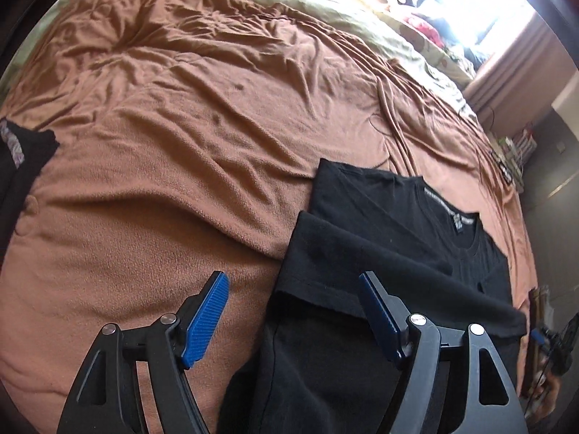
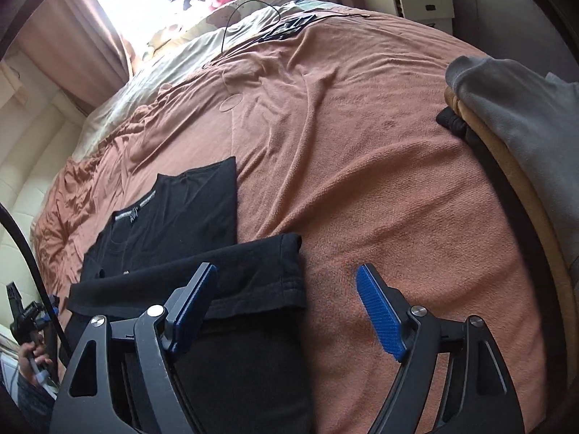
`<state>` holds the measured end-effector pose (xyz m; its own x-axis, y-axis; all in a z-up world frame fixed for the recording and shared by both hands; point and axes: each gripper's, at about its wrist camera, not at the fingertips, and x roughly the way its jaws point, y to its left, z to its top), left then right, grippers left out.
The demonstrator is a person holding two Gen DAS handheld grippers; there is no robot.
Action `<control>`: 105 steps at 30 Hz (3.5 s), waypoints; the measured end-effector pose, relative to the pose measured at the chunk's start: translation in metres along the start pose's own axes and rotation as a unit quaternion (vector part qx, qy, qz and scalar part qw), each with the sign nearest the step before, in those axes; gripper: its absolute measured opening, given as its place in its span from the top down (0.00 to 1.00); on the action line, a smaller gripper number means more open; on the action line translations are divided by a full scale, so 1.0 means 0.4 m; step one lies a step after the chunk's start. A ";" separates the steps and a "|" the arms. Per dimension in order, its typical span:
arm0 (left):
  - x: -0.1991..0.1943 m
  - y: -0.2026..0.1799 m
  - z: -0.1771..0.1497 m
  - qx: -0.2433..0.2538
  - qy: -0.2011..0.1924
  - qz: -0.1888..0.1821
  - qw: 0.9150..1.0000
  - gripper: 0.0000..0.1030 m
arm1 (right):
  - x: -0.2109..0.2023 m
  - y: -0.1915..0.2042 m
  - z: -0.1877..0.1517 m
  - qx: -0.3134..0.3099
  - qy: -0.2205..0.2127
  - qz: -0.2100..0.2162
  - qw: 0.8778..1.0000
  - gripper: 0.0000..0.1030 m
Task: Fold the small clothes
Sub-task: 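Lay the hem down near the collar and open both grippers, then raise both tools away from the folded shirt, then lower both grippers onto the folded shirt edge and close them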
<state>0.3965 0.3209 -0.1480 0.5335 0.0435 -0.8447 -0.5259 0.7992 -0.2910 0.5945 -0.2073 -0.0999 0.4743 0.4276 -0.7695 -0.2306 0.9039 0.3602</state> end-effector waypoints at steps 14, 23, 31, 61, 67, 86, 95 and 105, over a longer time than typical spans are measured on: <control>0.082 -0.103 -0.091 0.208 0.069 0.091 0.971 0.27 | 0.076 0.157 -0.063 -0.181 0.064 -0.099 0.976 0.24; 0.158 -0.098 -0.053 0.221 0.081 0.131 0.963 0.26 | 0.130 0.212 -0.047 -0.228 0.066 -0.151 0.960 0.24; 0.197 -0.134 0.009 0.237 0.087 0.146 0.956 0.26 | 0.193 0.246 -0.001 -0.278 0.049 -0.194 0.939 0.24; 0.166 -0.101 0.241 0.086 -0.021 0.051 0.995 0.30 | 0.279 0.074 0.176 -0.106 0.006 -0.048 0.993 0.40; 0.135 -0.070 0.233 0.085 -0.021 0.034 0.996 0.30 | 0.279 0.048 0.181 -0.108 0.016 -0.014 0.994 0.42; 0.283 -0.146 0.177 0.215 0.026 0.076 0.973 0.57 | 0.339 0.073 0.185 -0.086 0.058 -0.026 0.994 0.60; 0.227 -0.136 0.175 0.210 -0.015 0.066 0.975 0.98 | 0.270 0.082 0.156 -0.104 0.027 -0.055 0.993 1.00; 0.114 -0.145 0.179 0.209 -0.069 0.060 0.974 0.98 | 0.146 0.134 0.146 -0.120 -0.030 -0.062 0.990 1.00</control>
<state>0.4986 0.3193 -0.1373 0.5850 0.2082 -0.7839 -0.2888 0.9566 0.0386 0.6594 -0.1336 -0.0947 0.5593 0.3203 -0.7646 -0.3598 0.9247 0.1242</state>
